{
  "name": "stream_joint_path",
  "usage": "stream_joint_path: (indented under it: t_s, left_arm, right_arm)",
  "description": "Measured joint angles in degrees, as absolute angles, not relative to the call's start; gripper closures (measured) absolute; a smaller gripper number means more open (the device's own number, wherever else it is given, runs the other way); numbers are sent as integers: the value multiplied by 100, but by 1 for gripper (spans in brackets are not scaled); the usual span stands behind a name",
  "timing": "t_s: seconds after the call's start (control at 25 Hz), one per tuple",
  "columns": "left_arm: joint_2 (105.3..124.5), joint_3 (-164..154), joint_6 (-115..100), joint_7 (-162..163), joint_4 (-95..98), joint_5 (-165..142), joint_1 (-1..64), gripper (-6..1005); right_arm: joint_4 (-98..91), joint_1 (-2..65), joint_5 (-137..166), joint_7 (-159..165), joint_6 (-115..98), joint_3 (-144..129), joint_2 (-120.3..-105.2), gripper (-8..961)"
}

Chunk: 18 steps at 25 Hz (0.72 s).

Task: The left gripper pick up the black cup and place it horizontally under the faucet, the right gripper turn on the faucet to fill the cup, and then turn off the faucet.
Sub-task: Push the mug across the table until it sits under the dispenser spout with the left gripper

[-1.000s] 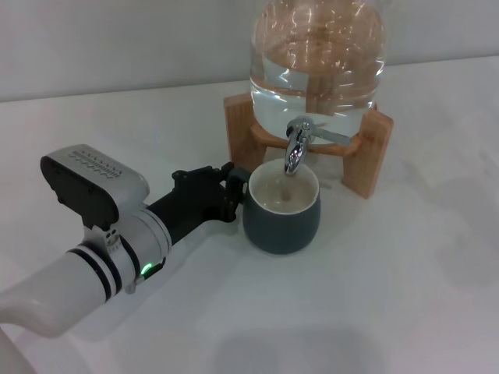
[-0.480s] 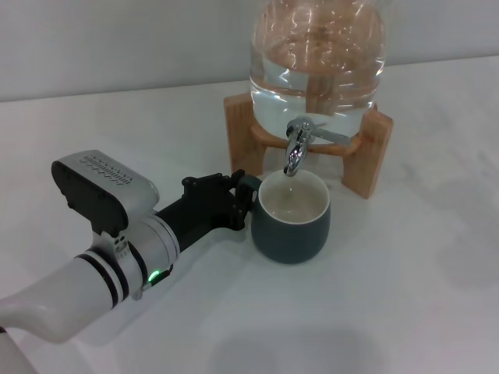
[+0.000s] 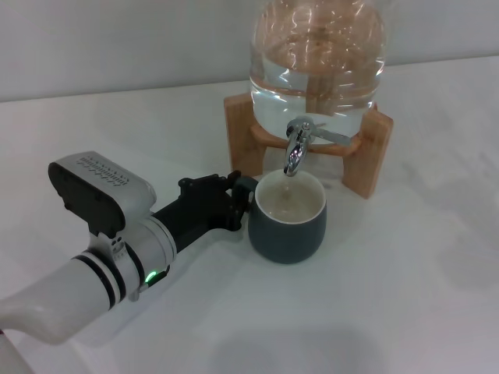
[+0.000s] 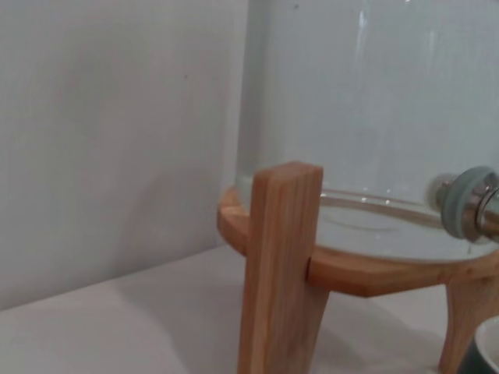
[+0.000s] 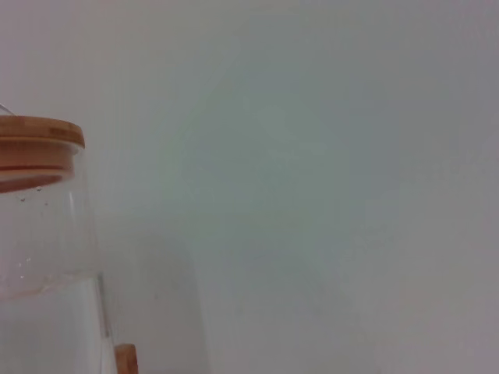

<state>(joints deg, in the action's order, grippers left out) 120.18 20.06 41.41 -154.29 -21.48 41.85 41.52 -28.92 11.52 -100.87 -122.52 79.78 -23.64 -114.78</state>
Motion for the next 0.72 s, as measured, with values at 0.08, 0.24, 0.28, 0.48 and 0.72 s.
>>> stream_joint_path:
  t_s: [0.08,0.24,0.28,0.48,0.72]
  left_arm:
    - [12019,2005,4121,-15427,-2138,4191,4147,847]
    - [12022,2012,4033,-15411,-2135,4218,4139,847]
    - [12020,2014,4030,-15409,-2138,4217,4139,847]
    - [12016,2015,4025,-15411,-2169,4162,4152,857]
    - [12014,2014,4050,-15428,-2173,4146,4154,833]
  right_arm:
    - [-2892,1151,-10087,-12252,7980,-2364,-11478,100]
    - [-2892,1156,-10082,-12252,7981,-2364,-11478,100]
    - [-2892,1156,-10081,-12252,7981,-2364,-11478,100]
    - [-2892,1149,-10078,-12252,7981,-2363,-11478,100]
    - [-2892,1134,-10081,-12252,7981,-2344,-11479,100]
